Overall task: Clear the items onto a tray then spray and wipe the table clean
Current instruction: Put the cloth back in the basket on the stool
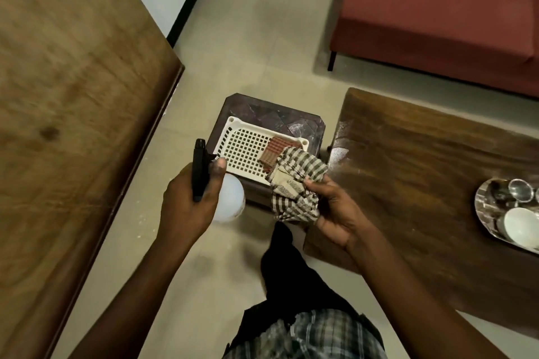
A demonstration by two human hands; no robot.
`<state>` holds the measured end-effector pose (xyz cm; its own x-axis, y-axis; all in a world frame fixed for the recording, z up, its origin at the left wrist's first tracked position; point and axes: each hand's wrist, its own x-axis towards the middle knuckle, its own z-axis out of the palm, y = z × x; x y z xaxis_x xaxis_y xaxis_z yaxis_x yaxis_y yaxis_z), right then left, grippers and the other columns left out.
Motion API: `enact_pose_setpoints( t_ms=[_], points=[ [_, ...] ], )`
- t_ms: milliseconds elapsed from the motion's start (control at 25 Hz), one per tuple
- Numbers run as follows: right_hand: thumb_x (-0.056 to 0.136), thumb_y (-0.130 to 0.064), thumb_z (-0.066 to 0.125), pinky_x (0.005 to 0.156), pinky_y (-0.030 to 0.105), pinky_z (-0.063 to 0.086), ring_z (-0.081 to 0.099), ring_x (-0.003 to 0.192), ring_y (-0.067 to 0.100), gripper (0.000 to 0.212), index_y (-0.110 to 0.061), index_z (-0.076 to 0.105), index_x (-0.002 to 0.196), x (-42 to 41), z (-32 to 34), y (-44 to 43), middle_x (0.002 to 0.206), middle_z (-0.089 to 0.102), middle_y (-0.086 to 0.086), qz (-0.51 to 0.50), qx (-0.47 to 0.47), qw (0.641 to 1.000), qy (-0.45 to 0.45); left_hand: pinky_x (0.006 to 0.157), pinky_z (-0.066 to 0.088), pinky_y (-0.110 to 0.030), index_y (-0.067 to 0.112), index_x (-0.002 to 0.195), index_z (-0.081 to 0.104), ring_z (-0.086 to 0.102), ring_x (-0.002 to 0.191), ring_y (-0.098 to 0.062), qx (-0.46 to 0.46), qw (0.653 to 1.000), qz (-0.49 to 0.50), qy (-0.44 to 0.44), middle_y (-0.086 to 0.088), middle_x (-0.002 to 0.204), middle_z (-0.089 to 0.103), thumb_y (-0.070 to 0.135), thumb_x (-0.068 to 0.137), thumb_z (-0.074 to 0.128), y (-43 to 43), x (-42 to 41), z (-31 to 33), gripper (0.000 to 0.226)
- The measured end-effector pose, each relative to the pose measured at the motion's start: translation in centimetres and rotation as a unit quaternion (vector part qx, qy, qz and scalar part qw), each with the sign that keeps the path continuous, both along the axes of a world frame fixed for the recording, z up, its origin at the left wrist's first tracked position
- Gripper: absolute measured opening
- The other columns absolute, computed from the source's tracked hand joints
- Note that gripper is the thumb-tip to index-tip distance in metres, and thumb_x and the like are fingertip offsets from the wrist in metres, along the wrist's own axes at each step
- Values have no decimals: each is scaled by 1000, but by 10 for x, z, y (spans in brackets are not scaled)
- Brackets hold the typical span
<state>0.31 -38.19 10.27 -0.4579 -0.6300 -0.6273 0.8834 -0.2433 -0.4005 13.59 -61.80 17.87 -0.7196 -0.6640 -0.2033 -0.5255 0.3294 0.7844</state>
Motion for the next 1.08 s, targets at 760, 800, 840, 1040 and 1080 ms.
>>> enact_pose_setpoints(
  t_ms=[760, 800, 840, 1040, 1080],
  points=[
    [105, 9, 46, 82, 55, 66, 72, 118, 40, 34, -12, 61, 126, -107, -130, -121, 132, 72, 23, -9, 169, 984, -61, 84, 62, -35, 28, 105, 69, 73, 92, -11, 2, 991, -120, -53, 2, 102, 77, 68, 102, 56, -100, -148, -157, 43],
    [104, 9, 46, 87, 58, 65, 72, 119, 41, 34, -13, 62, 124, -108, -137, -121, 130, 74, 22, -9, 180, 982, -61, 83, 60, -31, 28, 106, 69, 73, 92, -11, 2, 991, -126, -55, 1, 103, 77, 69, 102, 55, -102, -150, -163, 43],
    [103, 9, 47, 90, 59, 63, 74, 115, 40, 34, -14, 63, 122, -108, -142, -122, 127, 75, 21, -11, 199, 978, -57, 80, 59, -24, 30, 106, 68, 72, 91, -9, 4, 990, -132, -56, 1, 104, 76, 70, 101, 55, -104, -152, -168, 42],
    [104, -10, 63, 69, 37, 63, 75, 82, 18, 35, -19, 57, 137, -101, -148, -122, 115, 76, 9, 52, 364, 924, 104, 76, 47, -7, 31, 105, 70, 69, 93, 6, -1, 987, -153, -49, 6, 101, 75, 65, 103, 57, -112, -154, -179, 36],
    [103, -13, 65, 84, 42, 64, 75, 97, 20, 41, -21, 56, 142, -98, -148, -122, 123, 76, 4, 69, 402, 902, 143, 75, 46, -4, 29, 104, 71, 69, 92, 6, 3, 986, -159, -38, 7, 98, 75, 63, 104, 58, -112, -153, -180, 36]
  ],
)
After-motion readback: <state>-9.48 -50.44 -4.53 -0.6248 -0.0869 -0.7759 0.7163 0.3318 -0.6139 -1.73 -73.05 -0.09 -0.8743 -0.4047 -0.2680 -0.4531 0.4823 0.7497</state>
